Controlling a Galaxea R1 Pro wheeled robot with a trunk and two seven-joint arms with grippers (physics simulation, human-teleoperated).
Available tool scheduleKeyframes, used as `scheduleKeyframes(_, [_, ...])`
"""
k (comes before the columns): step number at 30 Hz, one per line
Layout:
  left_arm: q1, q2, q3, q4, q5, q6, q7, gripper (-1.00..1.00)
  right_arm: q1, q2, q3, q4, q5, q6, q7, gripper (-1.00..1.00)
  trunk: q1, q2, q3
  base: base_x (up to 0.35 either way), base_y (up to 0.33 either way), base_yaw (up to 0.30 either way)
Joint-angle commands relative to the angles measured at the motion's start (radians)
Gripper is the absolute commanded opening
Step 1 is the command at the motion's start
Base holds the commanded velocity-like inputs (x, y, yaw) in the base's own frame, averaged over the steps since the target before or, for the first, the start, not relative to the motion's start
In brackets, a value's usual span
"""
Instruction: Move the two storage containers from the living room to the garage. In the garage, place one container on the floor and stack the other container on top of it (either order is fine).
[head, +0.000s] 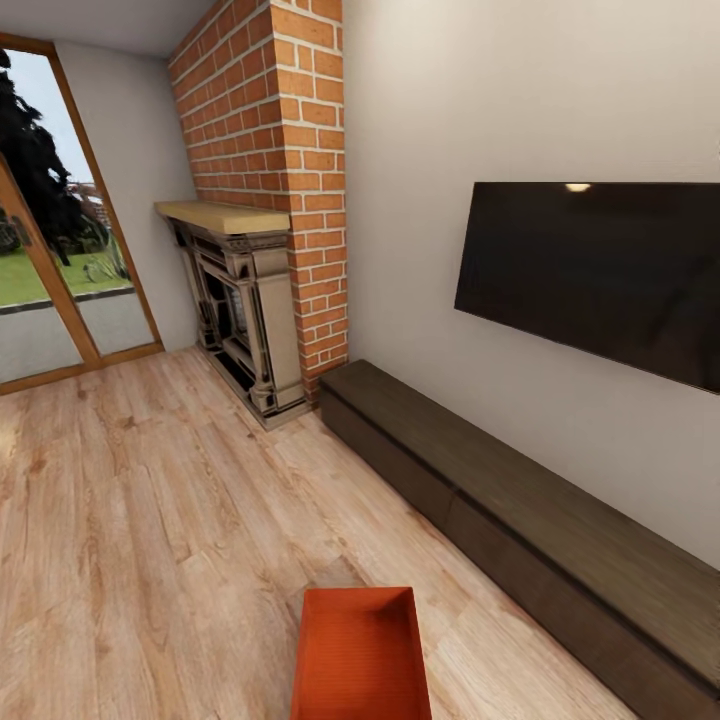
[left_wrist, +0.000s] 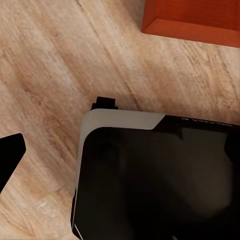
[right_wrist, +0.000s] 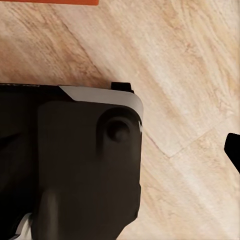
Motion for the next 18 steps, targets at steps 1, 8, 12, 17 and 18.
scheduleKeyframes(1, [-0.001,0.0,0.001,0.001,0.009,-0.003,-0.004,1.0,-0.001,0.001,0.008,0.003,-0.008,-0.004,-0.001,1.0,0.0,-0.001,-0.002,0.0,-0.002,0.0])
scheduleKeyframes(8, [-0.001,0.0,0.001,0.001,0.009,-0.003,-0.004,1.0,-0.001,0.001,0.008,0.003,-0.008,-0.004,-0.001,1.0,0.0,-0.001,-0.002,0.0,0.0,0.0])
scheduleKeyframes(12, [-0.001,0.0,0.001,0.001,0.009,-0.003,-0.004,1.0,-0.001,0.001,0.007,0.003,-0.008,-0.004,-0.001,1.0,0.0,-0.001,-0.002,0.0,0.0,0.0])
scheduleKeyframes(17, [-0.001,0.0,0.001,0.001,0.009,-0.003,-0.004,1.0,-0.001,0.001,0.007,0.003,-0.008,-0.004,-0.001,1.0,0.0,-0.001,-0.002,0.0,0.0,0.0])
scheduleKeyframes(18, [-0.001,0.0,0.001,0.001,0.01,-0.002,-0.004,1.0,-0.001,0.001,0.007,0.003,-0.008,-0.004,-0.001,1.0,0.0,-0.001,-0.002,0.0,0.0,0.0])
